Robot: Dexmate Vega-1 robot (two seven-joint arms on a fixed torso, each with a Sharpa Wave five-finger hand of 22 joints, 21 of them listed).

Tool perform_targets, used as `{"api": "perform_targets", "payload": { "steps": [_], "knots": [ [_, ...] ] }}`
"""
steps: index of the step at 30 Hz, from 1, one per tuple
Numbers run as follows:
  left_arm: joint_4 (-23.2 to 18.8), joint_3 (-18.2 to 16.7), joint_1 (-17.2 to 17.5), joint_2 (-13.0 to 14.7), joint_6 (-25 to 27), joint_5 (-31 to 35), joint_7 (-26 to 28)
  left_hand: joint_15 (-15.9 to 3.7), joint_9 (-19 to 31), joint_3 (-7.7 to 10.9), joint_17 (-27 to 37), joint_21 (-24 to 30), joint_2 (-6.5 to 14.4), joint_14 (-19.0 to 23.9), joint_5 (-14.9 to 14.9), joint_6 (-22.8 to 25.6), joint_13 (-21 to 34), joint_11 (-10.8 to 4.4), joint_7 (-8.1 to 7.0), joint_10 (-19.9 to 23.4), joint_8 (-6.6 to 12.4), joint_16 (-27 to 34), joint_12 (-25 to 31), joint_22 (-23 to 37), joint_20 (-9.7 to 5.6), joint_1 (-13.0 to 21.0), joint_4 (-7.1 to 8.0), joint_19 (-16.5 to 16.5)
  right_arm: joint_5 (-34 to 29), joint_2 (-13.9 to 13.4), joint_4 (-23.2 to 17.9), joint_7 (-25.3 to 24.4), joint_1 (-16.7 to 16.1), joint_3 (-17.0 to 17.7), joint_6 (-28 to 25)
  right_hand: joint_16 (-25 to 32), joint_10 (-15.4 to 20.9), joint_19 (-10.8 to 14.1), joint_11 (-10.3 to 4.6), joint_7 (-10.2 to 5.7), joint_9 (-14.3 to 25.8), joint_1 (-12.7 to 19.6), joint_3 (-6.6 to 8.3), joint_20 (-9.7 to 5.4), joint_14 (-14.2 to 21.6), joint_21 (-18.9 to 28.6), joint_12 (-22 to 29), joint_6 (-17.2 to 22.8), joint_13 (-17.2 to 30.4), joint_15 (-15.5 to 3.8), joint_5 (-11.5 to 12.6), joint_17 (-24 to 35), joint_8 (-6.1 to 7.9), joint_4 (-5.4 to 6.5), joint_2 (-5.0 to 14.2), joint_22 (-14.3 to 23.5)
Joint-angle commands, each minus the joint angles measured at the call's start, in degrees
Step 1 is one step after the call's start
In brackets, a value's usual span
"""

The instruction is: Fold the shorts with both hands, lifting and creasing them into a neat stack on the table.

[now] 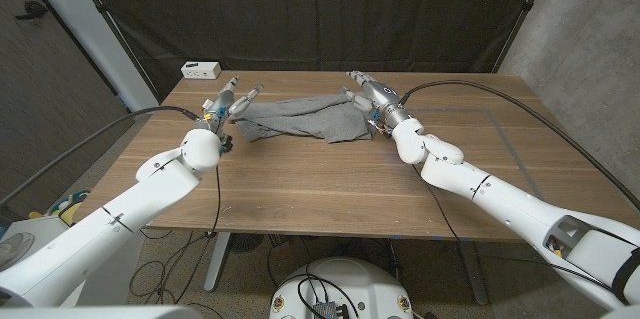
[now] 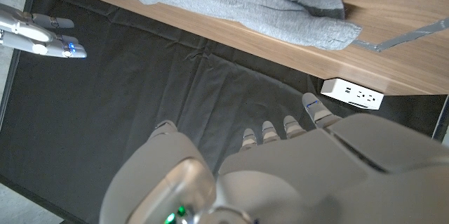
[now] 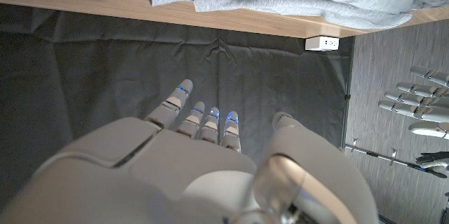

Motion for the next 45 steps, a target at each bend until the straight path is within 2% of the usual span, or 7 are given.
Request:
{"api": "perform_targets", "payload": {
  "steps": [1,8,14,27,35,40,45],
  "knots": [
    [-2.6,3.2,-1.9,3.4,7.6,0.9,-1.5,-0.41,0.0,-0.04,0.0,-1.0,-1.1,-3.4,0.6,-5.9,0.1,-1.25,0.08,0.0,0.32,-0.4,0.2,0.0,0.64,1.0,-1.02,-5.7,-0.6,0.1,0.1,1.0,-0.7,-0.3,1.7,0.4,0.1,0.0,-0.86,-0.33,0.1,-0.6,0.68,-0.51,0.4,0.2,0.5,0.5,0.0,-2.9,0.1,-0.1,0.35,-0.04,0.1,0.1],
    [-3.3,6.1,-4.3,4.5,12.7,2.8,-2.1,0.47,0.0,-0.82,0.1,-1.7,-3.0,-2.0,1.3,-3.1,0.1,-1.85,0.22,3.4,1.05,0.1,0.9,0.0,1.71,3.0,-2.82,-5.6,-1.3,0.7,0.9,2.3,-0.5,-1.1,1.3,0.5,0.3,-0.1,-1.02,-0.56,0.1,-0.7,1.22,-0.8,0.7,0.2,0.6,0.9,0.0,-3.35,0.2,-0.4,0.43,-0.05,0.27,0.1],
    [-3.7,8.7,-6.4,4.8,17.2,4.6,-2.4,0.49,0.0,-1.53,0.1,-1.9,-4.7,1.5,2.6,2.2,0.2,-2.26,0.07,9.2,1.86,0.6,1.9,0.1,2.29,6.7,-5.34,-3.2,-1.6,1.2,1.9,3.1,-0.1,-1.8,1.6,0.5,0.4,-0.1,-1.08,-0.59,0.1,-0.8,1.63,-0.98,0.7,0.2,0.5,1.0,-0.1,-3.43,0.2,-0.5,0.41,-0.05,0.38,0.1],
    [-3.4,14.8,-11.5,5.0,24.1,8.2,-4.3,0.41,0.0,-2.68,0.1,-1.8,-6.3,5.9,4.5,9.1,0.3,-1.98,0.52,15.7,2.3,1.0,2.7,0.2,3.13,10.6,-7.5,0.1,-2.4,1.1,2.8,3.4,0.2,-2.7,2.8,0.5,0.6,-0.3,-1.09,-0.75,0.1,-0.9,2.5,-0.96,0.7,0.2,0.6,1.4,-0.1,-3.51,0.3,-0.8,0.48,-0.15,0.37,0.1],
    [-2.9,17.7,-13.7,4.7,26.4,10.4,-4.7,0.34,0.0,-3.14,0.1,-1.9,-6.5,8.3,5.7,14.1,0.3,-1.84,0.22,19.3,2.87,1.0,3.0,0.2,3.25,13.2,-8.71,1.9,-3.7,0.8,3.8,3.2,0.2,-3.5,3.8,0.8,2.9,0.5,-1.64,-1.07,0.0,-0.1,4.74,-1.31,2.5,0.5,1.2,3.9,-0.1,-3.88,0.4,-1.4,1.12,-0.98,0.28,0.1],
    [-2.4,19.1,-14.8,4.6,27.5,11.5,-5.2,0.18,0.1,-3.39,0.0,-1.9,-6.6,9.7,6.4,16.6,0.3,-1.73,-0.02,21.1,3.03,1.1,3.0,0.2,3.49,14.6,-9.32,2.8,-4.0,1.1,3.7,4.5,0.2,-3.8,2.1,0.8,3.7,1.0,-1.45,-1.25,0.0,0.4,5.74,-1.29,3.1,0.7,1.3,4.5,-0.1,-3.91,0.3,-1.5,1.12,-1.37,0.23,0.0],
    [-2.1,21.1,-16.1,4.4,28.9,13.4,-5.4,-0.81,0.1,-3.88,0.0,-1.9,-6.9,11.8,7.4,20.3,0.4,-1.38,0.11,25.1,3.09,1.1,3.5,0.2,3.89,17.2,-10.47,4.4,-3.8,1.2,3.9,5.7,0.4,-4.1,1.9,0.9,4.9,1.1,-1.1,-1.27,0.1,0.9,6.57,-1.28,3.7,0.6,1.5,4.6,0.0,-3.8,0.3,-1.7,0.98,-1.77,0.09,0.0]
  ]
}}
